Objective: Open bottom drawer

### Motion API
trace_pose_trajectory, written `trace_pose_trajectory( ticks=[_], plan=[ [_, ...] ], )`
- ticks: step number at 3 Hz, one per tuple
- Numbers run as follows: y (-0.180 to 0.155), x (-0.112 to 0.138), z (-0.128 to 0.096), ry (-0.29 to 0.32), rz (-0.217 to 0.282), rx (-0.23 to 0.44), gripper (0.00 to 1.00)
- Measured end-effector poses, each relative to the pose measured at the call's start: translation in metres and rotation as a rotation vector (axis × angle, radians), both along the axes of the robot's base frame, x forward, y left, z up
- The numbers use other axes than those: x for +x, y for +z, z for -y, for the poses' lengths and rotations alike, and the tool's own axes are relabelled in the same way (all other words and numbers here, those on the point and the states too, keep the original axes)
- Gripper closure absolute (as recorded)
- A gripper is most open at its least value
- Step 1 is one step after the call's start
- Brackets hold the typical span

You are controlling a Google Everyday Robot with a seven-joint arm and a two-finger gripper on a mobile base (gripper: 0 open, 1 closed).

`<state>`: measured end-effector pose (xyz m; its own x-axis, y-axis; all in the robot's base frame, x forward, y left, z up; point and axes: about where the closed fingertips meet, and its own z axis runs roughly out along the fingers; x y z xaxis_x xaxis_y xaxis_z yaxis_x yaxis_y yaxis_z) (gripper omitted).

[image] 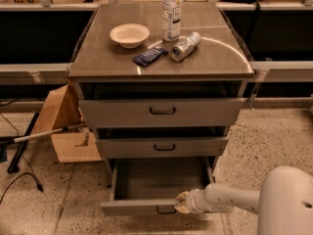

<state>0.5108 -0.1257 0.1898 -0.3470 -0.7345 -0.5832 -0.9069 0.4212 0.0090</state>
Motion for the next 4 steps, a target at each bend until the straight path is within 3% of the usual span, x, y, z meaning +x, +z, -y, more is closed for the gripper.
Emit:
trace_pose_trajectory(
  ticks=[2, 4],
  plan=[
    [0.001, -0.025, 0.001, 0.011, -0.018, 0.007, 1.0],
    [0.004, -0.034, -0.001, 0.024, -0.019, 0.011, 1.0]
  ],
)
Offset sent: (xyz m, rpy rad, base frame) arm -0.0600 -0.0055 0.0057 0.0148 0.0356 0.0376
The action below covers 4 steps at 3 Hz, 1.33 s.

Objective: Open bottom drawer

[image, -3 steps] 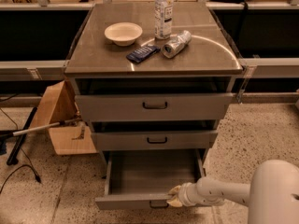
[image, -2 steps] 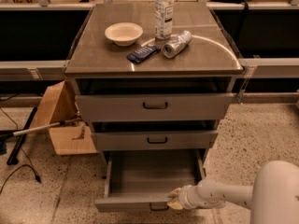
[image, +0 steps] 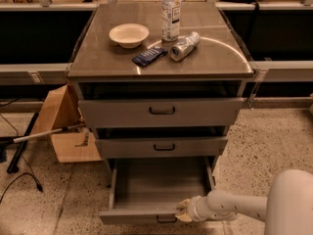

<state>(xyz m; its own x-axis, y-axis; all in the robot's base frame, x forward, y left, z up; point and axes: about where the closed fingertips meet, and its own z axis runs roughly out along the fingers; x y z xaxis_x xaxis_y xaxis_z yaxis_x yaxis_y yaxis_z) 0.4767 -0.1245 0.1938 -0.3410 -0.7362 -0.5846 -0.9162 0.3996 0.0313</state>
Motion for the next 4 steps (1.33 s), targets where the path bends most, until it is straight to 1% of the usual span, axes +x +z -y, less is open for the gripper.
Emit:
trace_pose_trajectory(
  ticks=[1, 3, 4],
  plan=[
    [0.002, -0.006, -0.001, 0.01, 0.001, 0.002, 1.0],
    [0.002, -0.007, -0.001, 0.01, 0.0, 0.002, 0.51],
    [-0.005, -0.025, 0.0, 0.022, -0.022, 0.021, 0.61]
  ],
)
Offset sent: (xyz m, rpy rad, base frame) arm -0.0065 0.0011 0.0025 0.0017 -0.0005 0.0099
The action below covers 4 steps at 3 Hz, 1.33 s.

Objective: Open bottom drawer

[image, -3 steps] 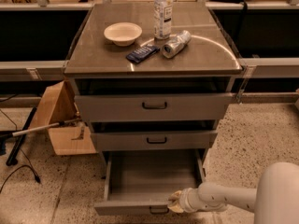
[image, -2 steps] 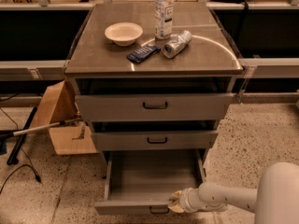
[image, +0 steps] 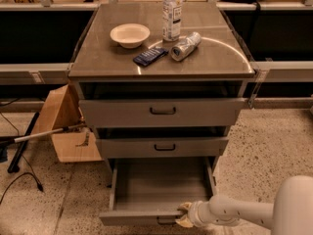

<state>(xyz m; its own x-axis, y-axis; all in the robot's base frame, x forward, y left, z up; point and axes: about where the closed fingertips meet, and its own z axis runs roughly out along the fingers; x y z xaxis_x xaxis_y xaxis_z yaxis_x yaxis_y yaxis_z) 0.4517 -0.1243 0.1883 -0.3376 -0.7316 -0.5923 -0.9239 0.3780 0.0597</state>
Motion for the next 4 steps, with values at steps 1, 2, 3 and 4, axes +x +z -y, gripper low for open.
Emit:
trace_pose_trajectory(
  ticks=[1, 2, 3, 4],
  plan=[
    [-0.003, -0.016, 0.003, 0.002, -0.02, 0.012, 0.86],
    [0.0, -0.031, 0.003, 0.014, -0.028, 0.019, 1.0],
    [0.005, -0.038, 0.002, 0.034, -0.04, 0.013, 0.84],
    [0.005, -0.038, 0.002, 0.035, -0.04, 0.013, 0.62]
  ],
)
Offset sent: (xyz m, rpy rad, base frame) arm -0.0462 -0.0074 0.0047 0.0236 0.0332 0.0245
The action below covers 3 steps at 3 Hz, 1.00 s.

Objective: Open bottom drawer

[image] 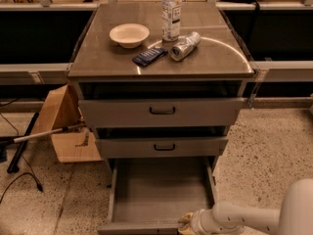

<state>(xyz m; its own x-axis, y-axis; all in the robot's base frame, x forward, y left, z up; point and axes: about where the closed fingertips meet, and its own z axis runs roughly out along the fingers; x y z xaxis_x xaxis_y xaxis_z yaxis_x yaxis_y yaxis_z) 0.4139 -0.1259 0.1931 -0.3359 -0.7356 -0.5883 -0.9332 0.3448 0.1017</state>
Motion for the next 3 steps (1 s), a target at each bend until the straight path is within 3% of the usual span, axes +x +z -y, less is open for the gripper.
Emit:
trace_pose_trajectory(
  ticks=[2, 3],
  plan=[
    [0.034, 0.007, -0.011, 0.026, 0.036, -0.001, 0.15],
    [0.061, 0.012, -0.014, 0.033, 0.052, 0.004, 0.0]
  ],
)
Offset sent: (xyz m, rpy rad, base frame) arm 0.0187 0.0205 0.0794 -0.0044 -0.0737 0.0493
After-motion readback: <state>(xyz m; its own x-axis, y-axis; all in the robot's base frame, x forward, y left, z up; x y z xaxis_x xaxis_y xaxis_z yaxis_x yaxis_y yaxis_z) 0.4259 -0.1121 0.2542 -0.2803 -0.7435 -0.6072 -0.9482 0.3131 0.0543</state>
